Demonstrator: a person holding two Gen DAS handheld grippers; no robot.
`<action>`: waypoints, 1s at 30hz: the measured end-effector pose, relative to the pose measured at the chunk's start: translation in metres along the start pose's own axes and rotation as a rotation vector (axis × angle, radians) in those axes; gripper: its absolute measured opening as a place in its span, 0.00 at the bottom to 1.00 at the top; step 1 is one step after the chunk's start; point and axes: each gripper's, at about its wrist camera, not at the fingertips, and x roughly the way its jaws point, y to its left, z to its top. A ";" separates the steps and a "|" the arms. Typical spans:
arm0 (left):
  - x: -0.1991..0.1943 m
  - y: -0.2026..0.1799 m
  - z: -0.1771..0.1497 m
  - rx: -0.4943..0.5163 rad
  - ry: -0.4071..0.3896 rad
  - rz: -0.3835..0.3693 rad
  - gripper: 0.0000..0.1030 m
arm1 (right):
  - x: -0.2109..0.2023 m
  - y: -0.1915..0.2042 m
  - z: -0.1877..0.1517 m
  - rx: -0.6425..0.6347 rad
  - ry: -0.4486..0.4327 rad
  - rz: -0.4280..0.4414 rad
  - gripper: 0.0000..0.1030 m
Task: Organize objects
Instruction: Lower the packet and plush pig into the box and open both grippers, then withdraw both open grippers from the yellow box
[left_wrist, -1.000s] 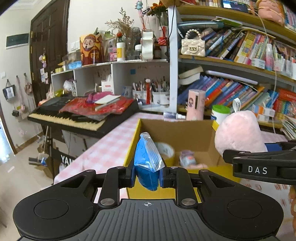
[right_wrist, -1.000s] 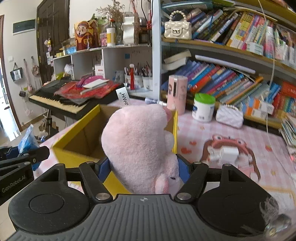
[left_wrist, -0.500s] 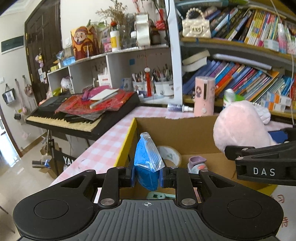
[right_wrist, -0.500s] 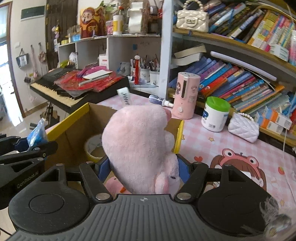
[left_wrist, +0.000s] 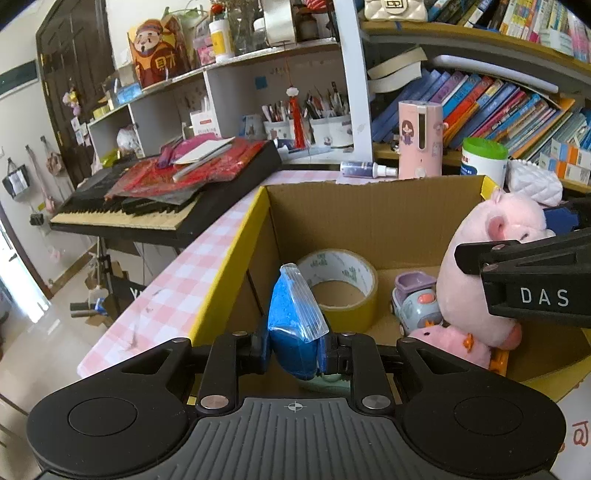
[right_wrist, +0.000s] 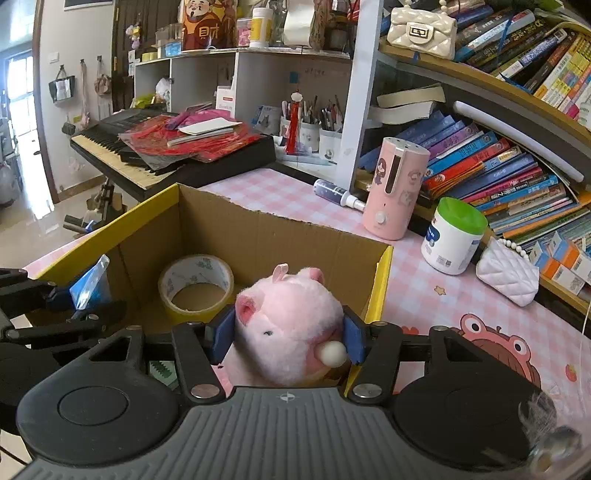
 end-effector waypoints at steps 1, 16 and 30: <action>0.001 0.000 0.000 0.000 0.001 0.000 0.21 | 0.001 0.000 0.001 -0.002 0.001 0.002 0.54; -0.009 -0.001 0.002 -0.023 -0.045 -0.002 0.58 | 0.003 0.002 0.003 -0.028 -0.014 -0.027 0.68; -0.059 0.016 -0.001 -0.092 -0.157 0.017 0.82 | -0.051 0.010 0.003 0.026 -0.144 -0.047 0.75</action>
